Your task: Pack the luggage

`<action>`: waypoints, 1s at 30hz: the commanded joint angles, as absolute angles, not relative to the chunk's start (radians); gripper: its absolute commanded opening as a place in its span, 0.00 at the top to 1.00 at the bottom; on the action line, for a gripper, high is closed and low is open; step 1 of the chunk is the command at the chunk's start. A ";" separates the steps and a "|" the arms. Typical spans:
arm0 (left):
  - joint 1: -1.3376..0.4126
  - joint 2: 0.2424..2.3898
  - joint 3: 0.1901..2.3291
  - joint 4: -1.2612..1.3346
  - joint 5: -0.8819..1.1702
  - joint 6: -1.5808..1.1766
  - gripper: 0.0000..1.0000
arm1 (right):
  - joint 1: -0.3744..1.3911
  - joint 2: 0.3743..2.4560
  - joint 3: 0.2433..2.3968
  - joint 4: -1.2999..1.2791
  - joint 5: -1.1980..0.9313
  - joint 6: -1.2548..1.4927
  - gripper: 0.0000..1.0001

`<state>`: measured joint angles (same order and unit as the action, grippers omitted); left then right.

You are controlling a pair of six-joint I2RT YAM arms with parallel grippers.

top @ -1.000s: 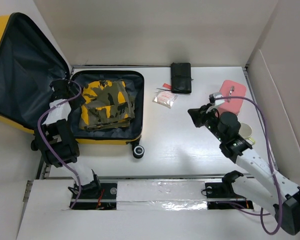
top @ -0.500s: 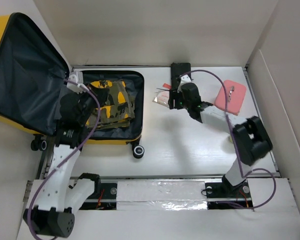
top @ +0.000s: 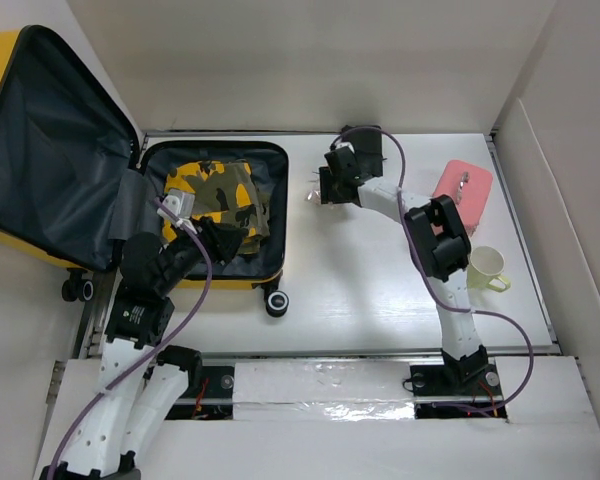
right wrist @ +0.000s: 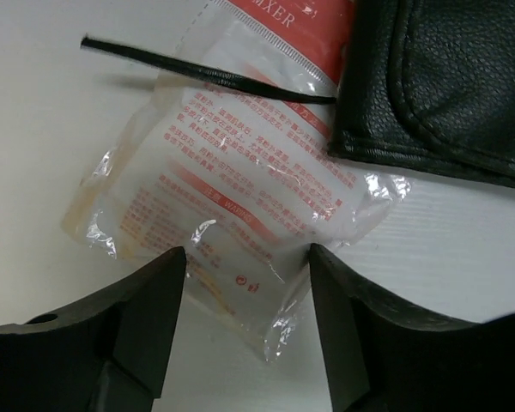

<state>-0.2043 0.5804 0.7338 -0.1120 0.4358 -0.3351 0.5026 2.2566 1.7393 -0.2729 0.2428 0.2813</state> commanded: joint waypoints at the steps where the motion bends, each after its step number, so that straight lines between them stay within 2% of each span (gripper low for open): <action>1: -0.259 0.548 0.744 -0.129 0.417 -0.276 0.56 | 0.494 2.310 1.853 -0.443 0.268 0.330 0.39; 3: -0.285 0.516 0.747 -0.138 0.393 -0.264 0.56 | 0.485 2.321 1.873 -0.472 0.259 0.351 0.47; 4: -0.301 0.506 0.752 -0.156 0.358 -0.262 0.56 | 0.485 2.309 1.856 -0.459 0.246 0.354 0.68; 6: -0.313 0.482 0.761 -0.170 0.318 -0.258 0.56 | 0.494 2.275 1.757 -0.425 0.242 0.370 0.84; 7: -0.322 0.474 0.762 -0.181 0.286 -0.258 0.56 | 0.505 2.219 1.706 -0.357 0.258 0.371 0.96; 8: -0.322 0.465 0.767 -0.186 0.272 -0.258 0.56 | 0.505 2.186 1.656 -0.322 0.261 0.373 1.00; 13: -0.331 0.457 0.784 -0.225 0.165 -0.271 0.56 | 0.566 1.939 1.419 -0.207 0.259 0.336 1.00; 16: -0.331 0.442 0.798 -0.250 0.077 -0.290 0.56 | 0.613 1.787 1.382 -0.207 0.213 0.296 1.00; 20: -0.331 0.408 0.798 -0.252 0.015 -0.308 0.56 | 0.713 1.690 1.409 -0.167 0.169 0.258 1.00; 24: -0.331 0.361 0.798 -0.258 -0.077 -0.330 0.57 | 0.814 1.759 1.551 -0.149 0.080 0.247 1.00; 25: -0.331 0.350 0.796 -0.258 -0.107 -0.334 0.57 | 0.848 1.819 1.584 -0.120 0.045 0.247 0.96; 26: -0.331 0.330 0.793 -0.258 -0.118 -0.339 0.58 | 0.860 1.853 1.621 -0.115 -0.031 0.247 0.85; 27: -0.331 0.324 0.789 -0.255 -0.126 -0.342 0.58 | 0.861 1.886 1.713 -0.123 -0.060 0.241 0.69; 28: -0.331 0.318 0.784 -0.249 -0.126 -0.342 0.58 | 0.870 1.913 1.751 -0.149 -0.083 0.235 0.41; 30: -0.331 0.318 0.778 -0.249 -0.114 -0.342 0.58 | 0.844 1.931 1.770 -0.150 -0.080 0.226 0.26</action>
<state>-0.3260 0.3271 0.7544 -0.2806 -0.0772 -0.3260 0.8684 1.9011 1.7237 -0.1528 -0.0006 0.2535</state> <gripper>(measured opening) 0.425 0.702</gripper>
